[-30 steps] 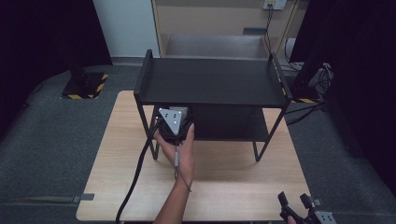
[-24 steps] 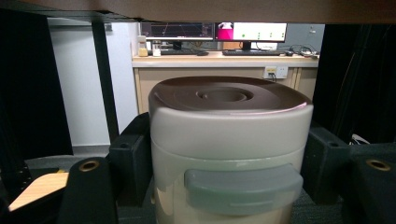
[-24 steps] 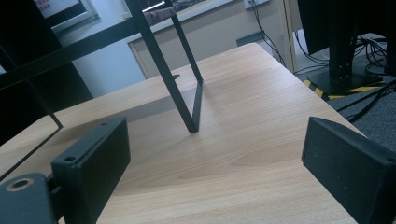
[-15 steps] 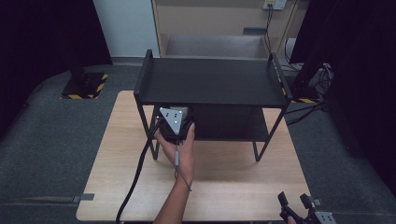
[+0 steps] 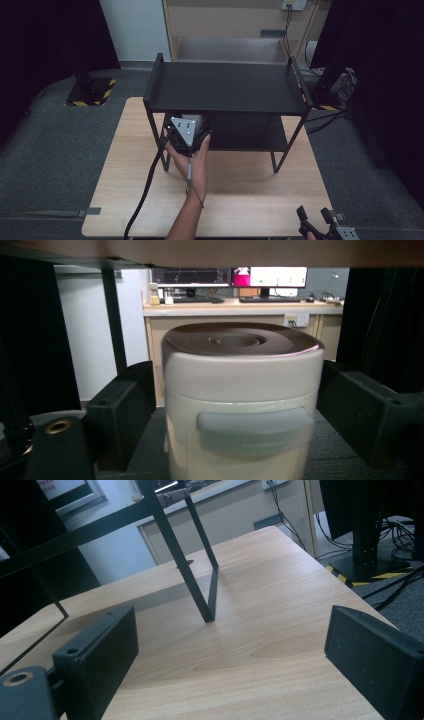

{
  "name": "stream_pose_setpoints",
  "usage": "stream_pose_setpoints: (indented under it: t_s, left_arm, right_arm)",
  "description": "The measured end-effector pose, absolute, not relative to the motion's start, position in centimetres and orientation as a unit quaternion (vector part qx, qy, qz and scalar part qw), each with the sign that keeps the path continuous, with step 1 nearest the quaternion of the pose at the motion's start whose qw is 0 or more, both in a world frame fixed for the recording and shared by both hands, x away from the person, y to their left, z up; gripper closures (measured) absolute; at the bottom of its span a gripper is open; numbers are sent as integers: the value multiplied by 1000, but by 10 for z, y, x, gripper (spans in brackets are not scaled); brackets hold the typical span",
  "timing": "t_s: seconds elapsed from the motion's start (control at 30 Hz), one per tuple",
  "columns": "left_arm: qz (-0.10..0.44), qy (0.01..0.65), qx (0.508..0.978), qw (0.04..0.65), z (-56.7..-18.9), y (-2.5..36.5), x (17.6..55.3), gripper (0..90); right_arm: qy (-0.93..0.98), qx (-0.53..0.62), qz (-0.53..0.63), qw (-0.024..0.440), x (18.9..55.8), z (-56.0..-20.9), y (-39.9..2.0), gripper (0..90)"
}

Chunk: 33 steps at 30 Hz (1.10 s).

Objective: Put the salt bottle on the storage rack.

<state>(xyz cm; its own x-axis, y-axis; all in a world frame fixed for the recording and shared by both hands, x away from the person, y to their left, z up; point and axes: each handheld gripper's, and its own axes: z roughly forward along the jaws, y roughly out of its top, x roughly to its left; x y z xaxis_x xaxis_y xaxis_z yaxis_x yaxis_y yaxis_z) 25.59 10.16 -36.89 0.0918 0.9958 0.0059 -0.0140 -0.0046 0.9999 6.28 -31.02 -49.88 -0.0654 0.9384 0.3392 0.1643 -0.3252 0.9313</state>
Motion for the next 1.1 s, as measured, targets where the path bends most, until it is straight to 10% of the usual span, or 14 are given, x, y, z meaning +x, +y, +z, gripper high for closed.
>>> stream_pose_setpoints:
  t_s: [1.1]
  left_arm:
    - [479, 463, 515, 540, -384, 115, 194, 96]
  right_arm:
    - [471, 580, 569, 344, 59, -493, -303, 59]
